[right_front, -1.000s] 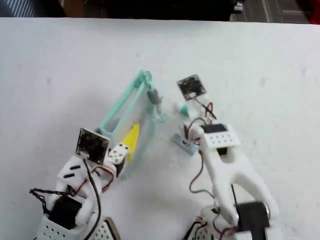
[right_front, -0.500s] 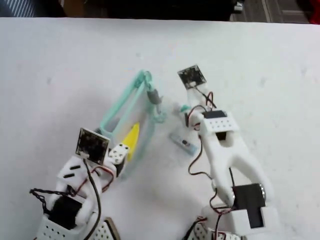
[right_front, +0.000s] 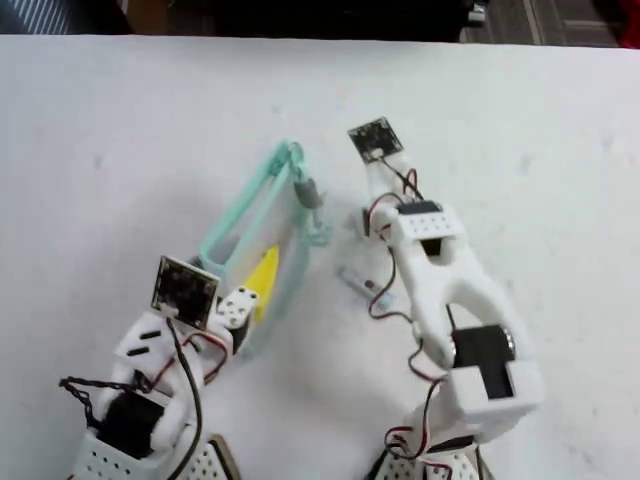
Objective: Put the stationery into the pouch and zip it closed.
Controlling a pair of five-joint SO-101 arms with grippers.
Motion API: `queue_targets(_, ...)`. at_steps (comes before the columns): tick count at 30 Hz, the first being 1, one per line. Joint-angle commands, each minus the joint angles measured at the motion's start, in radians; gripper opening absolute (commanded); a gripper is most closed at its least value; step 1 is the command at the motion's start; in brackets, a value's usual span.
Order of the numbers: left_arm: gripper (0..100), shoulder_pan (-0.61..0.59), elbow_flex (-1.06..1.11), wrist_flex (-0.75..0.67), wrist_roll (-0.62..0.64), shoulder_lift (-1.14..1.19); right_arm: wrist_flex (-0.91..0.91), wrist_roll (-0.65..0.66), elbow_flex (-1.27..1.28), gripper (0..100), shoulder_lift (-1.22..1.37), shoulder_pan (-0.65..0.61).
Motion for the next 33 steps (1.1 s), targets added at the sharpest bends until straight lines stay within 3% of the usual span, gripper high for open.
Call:
queue_targets(1, 15, -0.005, -0.011, -0.038, -0.005, -0.016, 0.024, 0.015, -0.089, 10.2, 0.044, -0.004)
queue_targets(13, 16, -0.004, -0.009, -0.037, -0.005, -0.016, 0.059, 0.172, -0.091, 9.8, 0.067, -0.038)
queue_targets(33, 19, -0.002, -0.014, -0.011, -0.005, -0.016, 0.125, 0.236, -0.086, 9.8, 0.068, -0.028)
